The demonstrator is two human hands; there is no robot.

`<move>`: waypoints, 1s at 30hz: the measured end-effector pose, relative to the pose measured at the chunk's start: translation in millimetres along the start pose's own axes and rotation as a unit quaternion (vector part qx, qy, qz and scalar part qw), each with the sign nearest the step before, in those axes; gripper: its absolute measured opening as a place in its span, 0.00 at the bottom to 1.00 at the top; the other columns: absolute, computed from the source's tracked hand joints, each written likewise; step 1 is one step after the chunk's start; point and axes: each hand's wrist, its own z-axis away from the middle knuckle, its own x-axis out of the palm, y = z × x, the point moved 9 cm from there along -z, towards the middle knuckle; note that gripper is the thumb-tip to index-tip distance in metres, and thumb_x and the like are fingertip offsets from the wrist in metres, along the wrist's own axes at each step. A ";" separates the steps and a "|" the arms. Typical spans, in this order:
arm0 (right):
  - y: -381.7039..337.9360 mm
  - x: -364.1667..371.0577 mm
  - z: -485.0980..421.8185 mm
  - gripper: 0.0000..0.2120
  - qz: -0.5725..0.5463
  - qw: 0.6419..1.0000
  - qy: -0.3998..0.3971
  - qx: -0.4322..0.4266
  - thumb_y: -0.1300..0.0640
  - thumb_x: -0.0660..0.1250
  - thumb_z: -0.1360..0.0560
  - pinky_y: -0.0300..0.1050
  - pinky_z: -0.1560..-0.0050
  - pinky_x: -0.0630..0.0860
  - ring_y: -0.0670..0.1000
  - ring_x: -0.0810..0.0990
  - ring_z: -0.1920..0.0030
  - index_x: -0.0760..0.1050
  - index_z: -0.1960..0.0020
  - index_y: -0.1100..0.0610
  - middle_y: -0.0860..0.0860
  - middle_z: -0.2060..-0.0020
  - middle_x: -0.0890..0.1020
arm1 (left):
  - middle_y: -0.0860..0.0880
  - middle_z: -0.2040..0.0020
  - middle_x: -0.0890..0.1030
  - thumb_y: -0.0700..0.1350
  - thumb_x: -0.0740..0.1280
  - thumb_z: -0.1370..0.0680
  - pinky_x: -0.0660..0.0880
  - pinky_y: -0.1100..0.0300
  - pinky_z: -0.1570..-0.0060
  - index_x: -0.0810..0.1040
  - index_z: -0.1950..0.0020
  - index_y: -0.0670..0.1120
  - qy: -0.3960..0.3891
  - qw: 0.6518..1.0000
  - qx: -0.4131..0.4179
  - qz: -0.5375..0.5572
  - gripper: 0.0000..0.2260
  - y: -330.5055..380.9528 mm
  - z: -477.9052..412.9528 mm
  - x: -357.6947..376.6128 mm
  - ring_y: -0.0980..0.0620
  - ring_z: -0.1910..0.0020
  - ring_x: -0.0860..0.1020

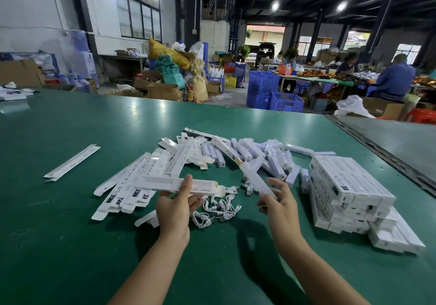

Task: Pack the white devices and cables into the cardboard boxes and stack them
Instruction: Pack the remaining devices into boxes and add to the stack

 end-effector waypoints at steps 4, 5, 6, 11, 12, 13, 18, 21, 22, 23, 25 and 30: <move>-3.7 11.6 25.3 0.15 -0.018 0.997 -0.060 -0.039 0.71 0.64 0.25 0.41 0.64 0.74 0.47 0.74 0.68 0.79 0.48 0.53 0.48 0.65 0.80 | 0.49 0.63 0.86 0.45 0.73 0.24 0.81 0.60 0.69 0.76 0.43 0.42 0.004 1.000 -0.008 0.018 0.13 -2.2 -0.9 -0.5 0.48 0.64 0.86; -1.6 13.4 28.1 0.15 -0.003 0.997 -0.069 -0.040 0.71 0.64 0.25 0.42 0.63 0.74 0.47 0.74 0.68 0.80 0.49 0.53 0.48 0.65 0.80 | 0.49 0.63 0.86 0.46 0.73 0.24 0.81 0.60 0.69 0.77 0.44 0.42 0.001 1.000 -0.009 0.019 0.13 -3.3 -0.5 0.5 0.48 0.64 0.86; 1.1 15.3 30.6 0.15 0.011 0.996 -0.078 -0.038 0.70 0.65 0.25 0.43 0.63 0.74 0.47 0.74 0.68 0.80 0.49 0.52 0.48 0.66 0.80 | 0.49 0.62 0.86 0.46 0.73 0.24 0.81 0.60 0.68 0.77 0.44 0.43 -0.001 1.000 -0.010 0.018 0.12 -4.3 0.0 1.0 0.48 0.64 0.86; 4.7 20.3 33.5 0.18 0.030 0.993 -0.105 -0.035 0.70 0.64 0.27 0.42 0.66 0.71 0.48 0.71 0.69 0.81 0.54 0.47 0.47 0.70 0.78 | 0.47 0.63 0.86 0.46 0.72 0.24 0.81 0.60 0.69 0.78 0.46 0.43 -0.007 1.000 -0.006 0.023 0.10 -2.7 -0.8 2.2 0.48 0.65 0.85; 4.1 20.6 33.1 0.18 0.026 0.993 -0.106 -0.036 0.70 0.64 0.28 0.43 0.66 0.70 0.48 0.70 0.69 0.81 0.55 0.47 0.47 0.71 0.77 | 0.47 0.63 0.86 0.45 0.72 0.23 0.81 0.60 0.69 0.78 0.46 0.43 -0.008 1.000 -0.005 0.024 0.09 -2.4 -1.1 2.9 0.48 0.66 0.85; 3.3 20.8 33.1 0.17 0.023 0.993 -0.106 -0.037 0.68 0.63 0.28 0.44 0.66 0.68 0.49 0.69 0.69 0.81 0.55 0.47 0.47 0.71 0.76 | 0.47 0.63 0.86 0.45 0.71 0.23 0.81 0.60 0.69 0.78 0.46 0.44 -0.010 1.000 -0.004 0.025 0.09 -2.0 -1.2 3.5 0.48 0.66 0.85; 3.3 22.6 34.2 0.16 0.034 0.991 -0.124 -0.048 0.69 0.64 0.30 0.47 0.67 0.66 0.51 0.68 0.70 0.81 0.56 0.50 0.48 0.73 0.75 | 0.44 0.57 0.87 0.43 0.71 0.23 0.82 0.58 0.68 0.77 0.42 0.45 -0.014 0.999 0.005 0.030 0.10 -0.9 -0.5 5.2 0.46 0.62 0.86; 3.4 27.1 38.2 0.11 0.041 0.990 -0.127 -0.053 0.64 0.67 0.31 0.57 0.62 0.77 0.51 0.77 0.69 0.81 0.54 0.51 0.51 0.70 0.80 | 0.45 0.58 0.87 0.44 0.71 0.22 0.82 0.57 0.68 0.76 0.39 0.43 -0.013 1.000 -0.002 0.025 0.14 -3.2 0.6 6.0 0.46 0.64 0.86; 4.3 27.6 38.6 0.11 0.037 0.990 -0.122 -0.054 0.65 0.67 0.31 0.59 0.59 0.80 0.52 0.79 0.68 0.81 0.54 0.51 0.53 0.68 0.82 | 0.45 0.58 0.86 0.44 0.71 0.22 0.82 0.57 0.68 0.76 0.38 0.42 -0.013 1.000 -0.003 0.024 0.15 -3.8 1.0 6.5 0.46 0.65 0.85; 5.5 27.4 38.6 0.12 0.032 0.991 -0.116 -0.055 0.67 0.68 0.30 0.60 0.57 0.81 0.53 0.81 0.67 0.80 0.53 0.52 0.54 0.67 0.82 | 0.44 0.57 0.86 0.44 0.72 0.23 0.82 0.57 0.68 0.75 0.37 0.41 -0.013 1.000 -0.004 0.024 0.16 -4.2 1.2 7.0 0.46 0.65 0.85; 8.2 26.9 38.0 0.12 0.017 0.993 -0.106 -0.049 0.69 0.68 0.28 0.58 0.58 0.82 0.55 0.83 0.66 0.80 0.53 0.53 0.55 0.66 0.83 | 0.43 0.55 0.86 0.44 0.71 0.22 0.82 0.57 0.68 0.75 0.36 0.41 -0.015 1.000 -0.004 0.022 0.17 -4.2 2.2 7.5 0.45 0.64 0.86; 9.3 26.9 37.6 0.12 0.025 0.993 -0.106 -0.047 0.68 0.67 0.28 0.55 0.61 0.81 0.51 0.80 0.69 0.80 0.53 0.53 0.52 0.67 0.83 | 0.47 0.60 0.87 0.44 0.71 0.22 0.82 0.58 0.69 0.75 0.36 0.41 -0.036 0.999 0.001 0.011 0.16 -1.5 3.8 11.2 0.47 0.64 0.86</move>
